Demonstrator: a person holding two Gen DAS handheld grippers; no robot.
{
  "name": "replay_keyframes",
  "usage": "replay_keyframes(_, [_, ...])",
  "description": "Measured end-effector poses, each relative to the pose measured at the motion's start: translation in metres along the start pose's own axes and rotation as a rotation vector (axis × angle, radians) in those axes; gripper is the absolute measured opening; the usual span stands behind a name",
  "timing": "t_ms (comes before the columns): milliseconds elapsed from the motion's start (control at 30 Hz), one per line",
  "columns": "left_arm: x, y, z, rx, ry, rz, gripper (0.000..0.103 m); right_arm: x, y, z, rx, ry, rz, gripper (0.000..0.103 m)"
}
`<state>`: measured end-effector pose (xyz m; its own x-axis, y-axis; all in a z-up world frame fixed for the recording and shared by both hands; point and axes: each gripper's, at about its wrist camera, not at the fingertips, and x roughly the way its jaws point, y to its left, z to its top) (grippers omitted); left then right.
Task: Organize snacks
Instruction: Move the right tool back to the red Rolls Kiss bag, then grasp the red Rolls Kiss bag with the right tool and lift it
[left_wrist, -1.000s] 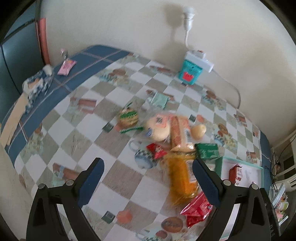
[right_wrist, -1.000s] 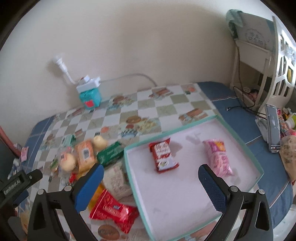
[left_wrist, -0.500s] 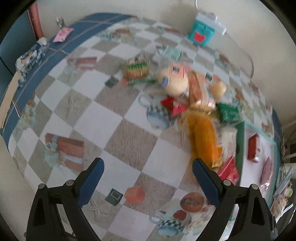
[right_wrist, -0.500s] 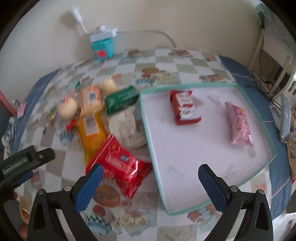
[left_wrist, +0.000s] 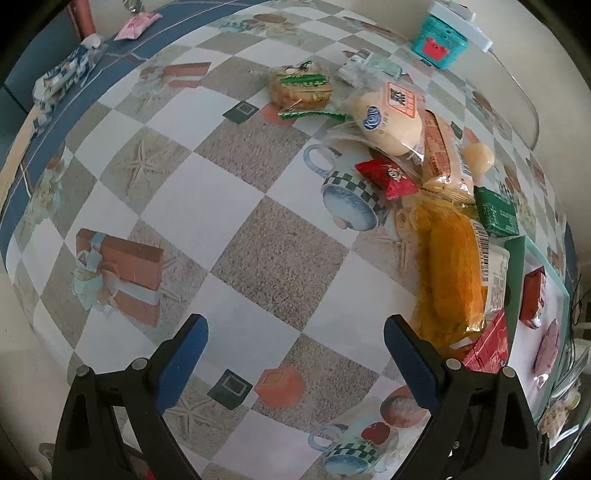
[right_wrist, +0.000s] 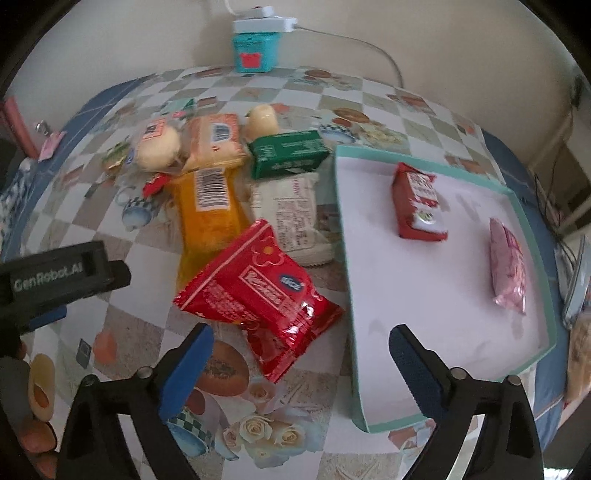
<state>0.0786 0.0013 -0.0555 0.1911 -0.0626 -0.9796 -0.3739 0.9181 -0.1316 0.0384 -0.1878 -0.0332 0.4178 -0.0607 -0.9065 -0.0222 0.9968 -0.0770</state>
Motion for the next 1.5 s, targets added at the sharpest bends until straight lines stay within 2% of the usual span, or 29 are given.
replay_keyframes(200, [0.0, 0.006, 0.002, -0.058, 0.004, -0.024, 0.096, -0.002, 0.012, 0.002, -0.062, -0.017, 0.005, 0.09])
replay_keyframes(333, [-0.004, 0.01, 0.004, -0.068, -0.003, -0.034, 0.096, 0.003, 0.02, 0.004, -0.1, -0.009, 0.017, 0.085])
replay_keyframes(533, [-0.013, 0.011, 0.006, -0.075, -0.005, -0.039, 0.096, 0.014, 0.028, 0.004, -0.135, 0.018, 0.024, 0.081])
replay_keyframes(900, [-0.015, 0.009, 0.006, -0.077, -0.01, -0.038, 0.096, 0.022, 0.022, 0.008, -0.118, 0.007, 0.038, 0.071])
replay_keyframes(967, [-0.016, 0.01, 0.006, -0.078, -0.011, -0.039, 0.096, 0.021, 0.02, 0.007, -0.11, -0.002, 0.044, 0.066])
replay_keyframes(1167, [-0.017, 0.01, 0.007, -0.081, -0.014, -0.04, 0.096, 0.018, 0.011, 0.009, -0.07, -0.016, 0.07, 0.064])
replay_keyframes(1500, [-0.025, 0.007, 0.01, -0.083, -0.027, -0.076, 0.096, -0.007, -0.001, 0.017, 0.011, -0.099, 0.132, 0.063])
